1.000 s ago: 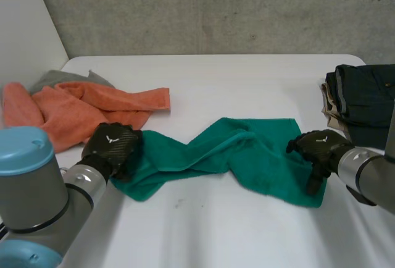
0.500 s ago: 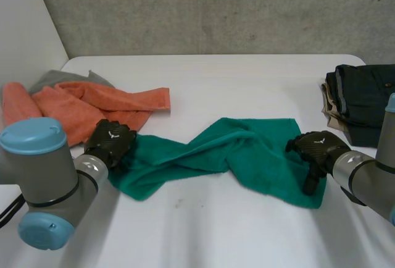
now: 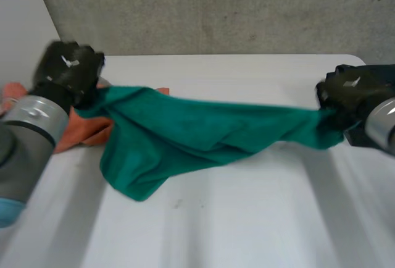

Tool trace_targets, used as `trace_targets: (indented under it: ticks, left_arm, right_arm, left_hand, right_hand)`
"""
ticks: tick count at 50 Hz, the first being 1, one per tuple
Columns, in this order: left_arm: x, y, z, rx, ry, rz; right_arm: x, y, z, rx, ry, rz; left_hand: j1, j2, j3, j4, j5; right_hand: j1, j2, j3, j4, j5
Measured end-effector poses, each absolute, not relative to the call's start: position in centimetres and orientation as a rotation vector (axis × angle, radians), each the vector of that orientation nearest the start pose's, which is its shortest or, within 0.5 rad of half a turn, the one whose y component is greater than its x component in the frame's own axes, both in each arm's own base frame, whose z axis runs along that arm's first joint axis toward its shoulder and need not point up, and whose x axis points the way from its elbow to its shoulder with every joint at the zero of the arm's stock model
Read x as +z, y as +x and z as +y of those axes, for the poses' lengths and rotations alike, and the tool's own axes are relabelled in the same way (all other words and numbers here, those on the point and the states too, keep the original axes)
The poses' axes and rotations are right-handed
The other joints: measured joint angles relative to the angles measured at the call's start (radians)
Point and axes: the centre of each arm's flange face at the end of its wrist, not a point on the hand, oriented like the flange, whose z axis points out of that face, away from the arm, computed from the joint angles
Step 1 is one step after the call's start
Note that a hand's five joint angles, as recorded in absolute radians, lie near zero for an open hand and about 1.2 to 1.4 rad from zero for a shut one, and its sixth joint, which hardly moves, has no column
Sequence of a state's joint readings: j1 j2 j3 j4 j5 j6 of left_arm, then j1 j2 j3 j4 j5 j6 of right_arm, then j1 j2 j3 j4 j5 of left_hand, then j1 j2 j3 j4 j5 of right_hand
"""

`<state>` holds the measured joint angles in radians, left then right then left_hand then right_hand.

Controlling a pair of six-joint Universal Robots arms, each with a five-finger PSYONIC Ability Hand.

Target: Fold the laundry.

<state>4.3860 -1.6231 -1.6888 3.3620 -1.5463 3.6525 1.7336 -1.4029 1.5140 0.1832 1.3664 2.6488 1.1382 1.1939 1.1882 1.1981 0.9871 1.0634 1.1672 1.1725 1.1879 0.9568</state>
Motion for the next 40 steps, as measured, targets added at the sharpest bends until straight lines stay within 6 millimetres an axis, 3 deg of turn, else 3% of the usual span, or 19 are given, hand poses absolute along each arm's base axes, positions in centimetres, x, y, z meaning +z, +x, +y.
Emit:
trace_targets:
  ticks: [6, 9, 13, 16, 21, 25, 29, 30, 31, 32, 33, 34, 35, 40]
  left_arm:
    - [31.3, -22.1, -23.9, -2.224, 0.849, 1.887]
    - [31.7, -21.7, -23.5, -2.189, 0.853, 1.922]
    - [30.8, -21.3, -23.8, -2.108, 0.869, 1.998]
    - [28.2, -21.5, -25.2, -1.989, 0.908, 2.109]
    - [25.5, -23.2, -28.8, -1.952, 0.929, 2.17]
    - [24.6, -25.4, -31.4, -2.033, 0.929, 2.156]
    - [24.1, -27.3, -32.8, -2.112, 0.922, 2.145]
    - [23.8, -27.7, -32.8, -2.115, 0.926, 2.154]
    - [23.5, -27.9, -32.7, -2.112, 0.932, 2.167]
    - [23.2, -28.0, -32.5, -2.102, 0.938, 2.185]
    - [23.0, -28.1, -32.2, -2.091, 0.946, 2.202]
    - [22.5, -28.2, -31.3, -2.061, 0.961, 2.241]
    - [22.2, -28.1, -30.4, -2.033, 0.975, 2.275]
    - [21.1, -27.2, -25.9, -1.932, 1.024, 2.385]
  right_arm:
    - [30.9, 17.7, -27.4, -2.004, -1.156, 2.365]
    - [32.2, 16.6, -27.0, -1.996, -1.263, 2.406]
    - [32.5, 15.8, -27.1, -1.954, -1.398, 2.449]
    - [31.2, 15.6, -28.5, -1.862, -1.507, 2.485]
    - [28.4, 16.2, -31.9, -1.805, -1.483, 2.498]
    - [26.6, 17.8, -33.9, -1.834, -1.385, 2.467]
    - [25.5, 19.4, -34.3, -1.862, -1.314, 2.436]
    - [25.1, 20.0, -34.2, -1.866, -1.299, 2.426]
    - [24.8, 20.3, -34.0, -1.866, -1.293, 2.421]
    - [24.6, 20.5, -33.8, -1.865, -1.289, 2.418]
    - [24.5, 20.7, -33.7, -1.864, -1.287, 2.416]
    - [24.0, 20.9, -33.3, -1.862, -1.285, 2.411]
    - [23.8, 21.0, -33.1, -1.864, -1.285, 2.41]
    - [23.4, 20.9, -32.3, -1.884, -1.282, 2.406]
  left_hand:
    - [0.006, 0.001, 0.0, 0.0, 0.018]
    - [0.006, 0.001, 0.0, 0.0, 0.018]
    - [0.006, 0.001, 0.0, 0.0, 0.018]
    - [0.006, 0.001, 0.001, 0.001, 0.018]
    - [0.006, 0.003, 0.005, 0.001, 0.018]
    - [0.006, 0.003, 0.005, 0.001, 0.018]
    - [-0.004, -0.059, -0.054, -0.065, -0.029]
    - [-0.156, -0.194, -0.189, -0.2, -0.162]
    - [-0.156, -0.194, -0.189, -0.2, -0.162]
    - [-0.475, -0.489, -0.479, -0.474, -0.431]
    - [-0.475, -0.489, -0.479, -0.474, -0.431]
    - [-0.722, -0.703, -0.692, -0.711, -0.671]
    - [-0.775, -0.799, -0.789, -0.81, -0.771]
    - [-0.772, -0.8, -0.791, -0.812, -0.773]
  right_hand:
    - [0.0, 0.0, 0.0, 0.0, 0.007]
    - [0.0, 0.0, 0.005, 0.0, 0.007]
    - [0.0, 0.0, 0.008, 0.0, 0.007]
    - [0.0, 0.0, 0.008, 0.001, 0.007]
    - [0.008, 0.0, 0.008, 0.0, 0.008]
    - [0.008, 0.0, 0.008, 0.0, 0.007]
    - [0.008, 0.0, 0.008, 0.0, 0.007]
    - [0.008, 0.0, 0.008, 0.0, 0.007]
    - [0.008, 0.0, 0.008, 0.0, 0.007]
    - [0.008, 0.0, 0.008, 0.0, 0.007]
    - [0.008, 0.0, 0.008, 0.0, 0.007]
    - [0.008, 0.0, 0.008, 0.0, 0.007]
    - [0.008, 0.0, 0.008, 0.0, 0.007]
    - [0.008, 0.0, 0.008, 0.0, 0.007]
